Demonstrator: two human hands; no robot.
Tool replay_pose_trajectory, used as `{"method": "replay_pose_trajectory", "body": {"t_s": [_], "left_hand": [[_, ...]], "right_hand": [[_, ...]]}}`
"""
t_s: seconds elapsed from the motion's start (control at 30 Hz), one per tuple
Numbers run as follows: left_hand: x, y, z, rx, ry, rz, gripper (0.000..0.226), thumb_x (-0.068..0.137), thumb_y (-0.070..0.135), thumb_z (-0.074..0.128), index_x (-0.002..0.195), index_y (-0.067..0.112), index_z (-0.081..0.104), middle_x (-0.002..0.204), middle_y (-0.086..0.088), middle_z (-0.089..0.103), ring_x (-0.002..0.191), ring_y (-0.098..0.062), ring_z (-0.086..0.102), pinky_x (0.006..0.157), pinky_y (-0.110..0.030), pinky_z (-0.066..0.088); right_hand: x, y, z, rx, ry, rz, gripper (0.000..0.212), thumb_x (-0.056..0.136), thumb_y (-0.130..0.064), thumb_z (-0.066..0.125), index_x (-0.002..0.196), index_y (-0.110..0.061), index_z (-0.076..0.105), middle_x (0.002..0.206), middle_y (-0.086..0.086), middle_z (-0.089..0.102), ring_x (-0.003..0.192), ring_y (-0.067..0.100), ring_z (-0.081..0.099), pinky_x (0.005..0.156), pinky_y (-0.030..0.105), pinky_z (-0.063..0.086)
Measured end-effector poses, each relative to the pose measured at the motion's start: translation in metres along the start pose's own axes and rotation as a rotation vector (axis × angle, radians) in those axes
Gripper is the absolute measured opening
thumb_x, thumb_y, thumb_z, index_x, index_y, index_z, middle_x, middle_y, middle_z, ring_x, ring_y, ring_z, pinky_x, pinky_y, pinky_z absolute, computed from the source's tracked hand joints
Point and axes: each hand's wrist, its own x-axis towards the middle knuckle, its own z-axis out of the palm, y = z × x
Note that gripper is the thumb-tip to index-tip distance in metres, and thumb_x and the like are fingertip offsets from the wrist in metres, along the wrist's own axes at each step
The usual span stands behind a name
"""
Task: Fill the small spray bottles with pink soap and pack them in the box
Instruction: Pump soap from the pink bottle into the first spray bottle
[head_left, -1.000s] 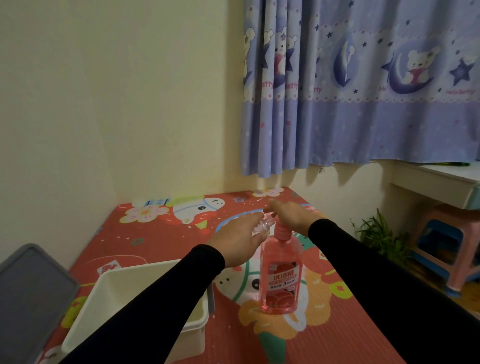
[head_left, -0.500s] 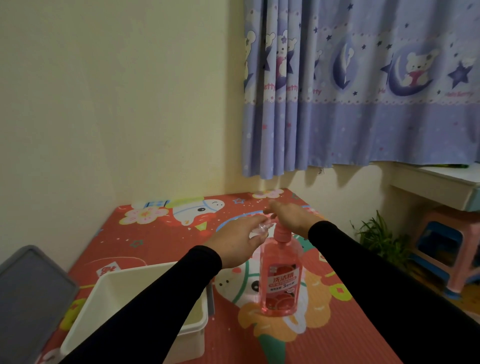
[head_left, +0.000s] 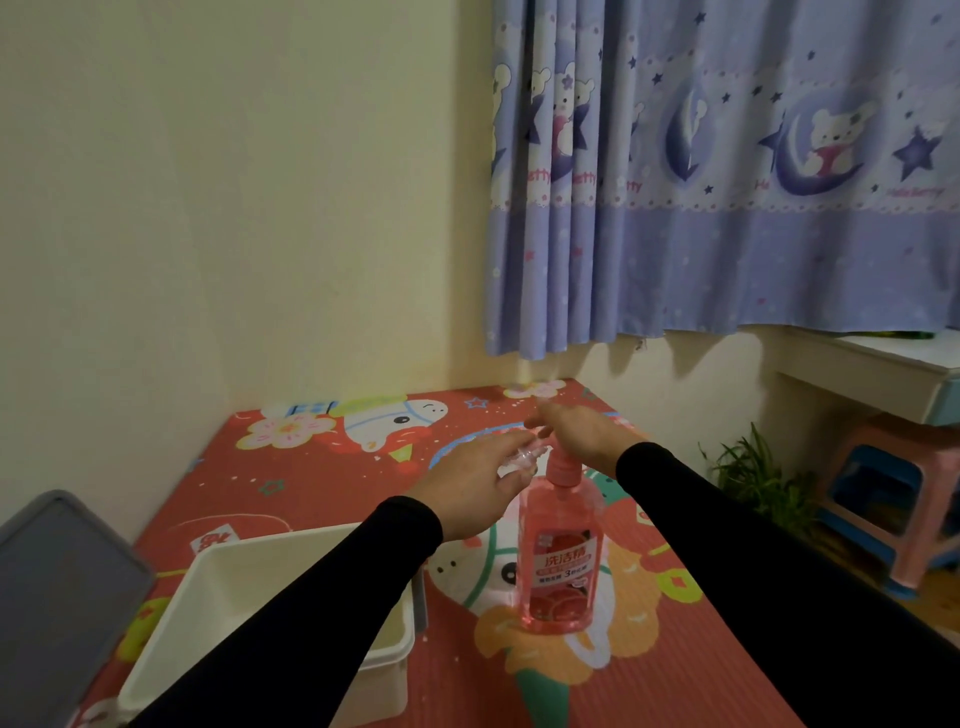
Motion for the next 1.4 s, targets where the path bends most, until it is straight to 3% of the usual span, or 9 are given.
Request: {"method": "replay_pose_trajectory", "body": {"t_s": [0.2,0.33,0.47,0.73,0.87,1.0,1.13,1.3,1.4], "left_hand": [[-0.001,-0.002,0.003,-0.002,-0.012,-0.013,0.046,0.100,0.034,0.046,0.145,0.031,0.038,0.143,0.006,0.049,0.121,-0.018,0.049,0.096,-0.026,0.036],[0.003,-0.002,-0.005,-0.007,-0.014,-0.005,0.046,0.100,0.037,0.046,0.145,0.032,0.038,0.143,0.009,0.047,0.115,-0.016,0.054,0.097,-0.027,0.039],[0.005,-0.004,-0.002,-0.005,-0.005,-0.008,0.047,0.099,0.036,0.046,0.146,0.033,0.038,0.143,0.007,0.048,0.119,-0.017,0.052,0.096,-0.026,0.038],[0.004,-0.008,0.005,0.002,-0.020,-0.015,0.046,0.100,0.038,0.043,0.145,0.033,0.038,0.142,0.007,0.049,0.125,-0.019,0.048,0.102,-0.031,0.038],[0.007,-0.007,-0.002,-0.001,-0.009,0.013,0.045,0.099,0.039,0.044,0.143,0.033,0.040,0.139,0.008,0.051,0.112,-0.014,0.053,0.099,-0.031,0.041],[0.007,-0.009,0.000,-0.014,-0.004,0.012,0.046,0.099,0.039,0.045,0.144,0.033,0.039,0.140,0.008,0.050,0.115,-0.015,0.053,0.099,-0.031,0.041],[0.006,-0.011,0.008,-0.035,-0.009,0.011,0.041,0.100,0.036,0.043,0.141,0.034,0.042,0.132,0.008,0.055,0.103,-0.010,0.051,0.095,-0.029,0.043],[0.004,-0.009,0.008,-0.047,-0.024,-0.005,0.042,0.101,0.037,0.043,0.142,0.032,0.041,0.132,0.008,0.054,0.100,-0.010,0.050,0.092,-0.027,0.041],[0.003,-0.010,0.004,-0.074,-0.011,-0.019,0.043,0.099,0.040,0.045,0.141,0.034,0.042,0.131,0.009,0.054,0.095,-0.012,0.058,0.091,-0.029,0.045]], "right_hand": [[-0.003,-0.001,0.000,0.007,-0.015,0.009,0.050,0.102,-0.042,0.027,0.127,-0.013,0.060,0.131,0.011,0.056,0.106,0.019,0.049,0.095,0.034,0.036],[-0.002,-0.009,-0.008,-0.019,-0.003,-0.023,0.045,0.102,-0.036,0.028,0.125,-0.014,0.060,0.122,0.005,0.056,0.105,0.019,0.049,0.095,0.033,0.037],[0.002,-0.004,-0.005,0.011,0.019,-0.021,0.047,0.102,-0.038,0.027,0.122,-0.014,0.062,0.120,0.008,0.057,0.102,0.022,0.051,0.094,0.035,0.039],[0.000,0.001,0.000,-0.009,-0.012,0.000,0.050,0.102,-0.040,0.026,0.128,-0.013,0.060,0.134,0.012,0.054,0.112,0.023,0.050,0.100,0.037,0.035],[-0.002,-0.009,-0.007,-0.008,0.003,-0.026,0.046,0.102,-0.036,0.027,0.126,-0.012,0.058,0.128,0.009,0.054,0.110,0.023,0.050,0.095,0.034,0.037],[0.001,-0.004,-0.005,0.023,0.016,-0.025,0.048,0.103,-0.038,0.026,0.125,-0.013,0.060,0.120,0.007,0.056,0.107,0.022,0.052,0.092,0.034,0.039],[0.004,0.005,0.003,0.038,0.005,0.014,0.052,0.102,-0.042,0.025,0.126,-0.015,0.061,0.127,0.011,0.059,0.105,0.020,0.052,0.097,0.036,0.038],[-0.004,-0.003,0.000,-0.043,-0.011,0.008,0.054,0.104,-0.040,0.022,0.133,-0.010,0.056,0.139,0.013,0.052,0.122,0.023,0.049,0.100,0.033,0.033],[-0.008,-0.009,-0.004,-0.095,0.007,-0.010,0.050,0.104,-0.035,0.024,0.134,-0.006,0.052,0.137,0.019,0.052,0.126,0.033,0.048,0.108,0.040,0.035]]}}
